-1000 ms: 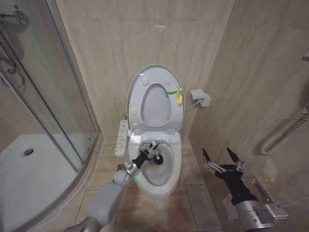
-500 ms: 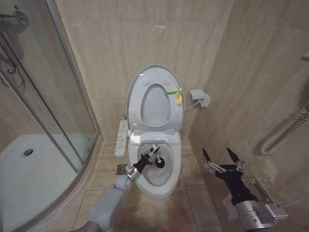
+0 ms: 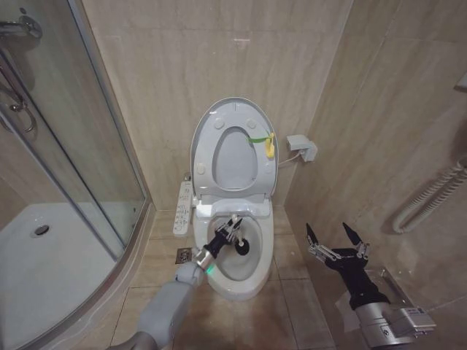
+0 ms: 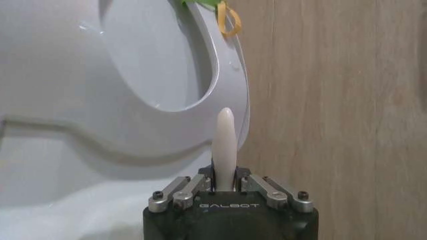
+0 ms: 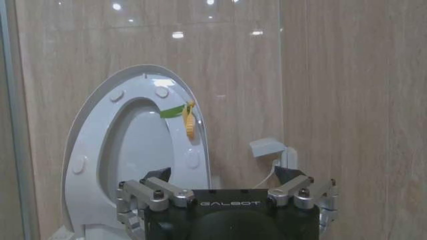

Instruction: Open the toilet lid, clean the toilet bowl with a toilet brush, close the toilet lid, and flush.

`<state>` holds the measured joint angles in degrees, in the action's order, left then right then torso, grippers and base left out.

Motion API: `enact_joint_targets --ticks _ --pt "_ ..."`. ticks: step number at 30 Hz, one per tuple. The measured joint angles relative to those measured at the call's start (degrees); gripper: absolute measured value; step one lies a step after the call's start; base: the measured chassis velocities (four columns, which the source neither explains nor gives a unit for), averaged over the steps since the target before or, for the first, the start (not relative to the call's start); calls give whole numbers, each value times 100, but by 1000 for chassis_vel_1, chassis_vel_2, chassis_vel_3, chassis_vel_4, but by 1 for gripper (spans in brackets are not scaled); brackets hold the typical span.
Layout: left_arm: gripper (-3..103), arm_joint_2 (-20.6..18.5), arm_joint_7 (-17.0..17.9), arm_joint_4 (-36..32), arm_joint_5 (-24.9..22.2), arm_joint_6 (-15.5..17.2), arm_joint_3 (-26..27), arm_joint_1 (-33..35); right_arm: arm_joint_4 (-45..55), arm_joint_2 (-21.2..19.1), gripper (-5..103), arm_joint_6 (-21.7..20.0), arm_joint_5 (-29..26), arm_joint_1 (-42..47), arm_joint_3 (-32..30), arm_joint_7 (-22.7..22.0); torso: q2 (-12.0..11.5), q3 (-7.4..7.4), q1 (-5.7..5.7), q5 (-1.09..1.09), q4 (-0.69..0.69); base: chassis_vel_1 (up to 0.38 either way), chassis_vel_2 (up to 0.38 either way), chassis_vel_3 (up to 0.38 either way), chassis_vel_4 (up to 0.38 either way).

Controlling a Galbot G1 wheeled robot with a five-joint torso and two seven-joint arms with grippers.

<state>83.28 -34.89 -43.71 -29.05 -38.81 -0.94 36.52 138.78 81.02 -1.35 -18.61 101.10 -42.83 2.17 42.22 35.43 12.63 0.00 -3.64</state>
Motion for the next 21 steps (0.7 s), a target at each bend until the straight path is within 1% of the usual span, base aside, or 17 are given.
enact_joint_targets --ticks 2,3,4,6,10,13,15,16,21 --pt "20 -73 -9 -53 2 1 9 17 0 0 100 0 0 0 0 0 -1 2 1 1 4 0 0 0 0" --pt "20 -99 -8 -150 -20 25 8 -2 0 0 100 0 0 0 0 0 -1 2 1 0 1 0 0 0 0" --pt "20 -99 -8 -150 -20 25 8 -2 0 0 100 0 0 0 0 0 -1 2 1 0 1 0 0 0 0" --pt "20 -128 23 -320 -88 96 -12 -115 0 0 100 0 0 0 0 0 -1 2 1 -1 -6 0 0 0 0" --pt "20 -114 81 -469 -203 149 -78 -248 0 0 100 0 0 0 0 0 -1 2 2 0 -4 0 0 0 0" --pt "20 -38 82 -411 -202 149 -93 -249 0 0 100 0 0 0 0 0 -1 2 2 -1 -4 0 0 0 0" --pt "20 9 42 -243 -125 116 -83 -197 0 0 100 0 0 0 0 0 -1 2 1 -1 -4 0 0 0 0" --pt "20 12 1 -122 -78 81 -67 -156 0 0 100 0 0 0 0 0 -1 2 2 -1 -1 0 0 0 0" --pt "20 -51 -94 28 16 17 -8 -101 0 0 100 0 0 0 0 0 -1 0 0 0 1 0 0 0 0"
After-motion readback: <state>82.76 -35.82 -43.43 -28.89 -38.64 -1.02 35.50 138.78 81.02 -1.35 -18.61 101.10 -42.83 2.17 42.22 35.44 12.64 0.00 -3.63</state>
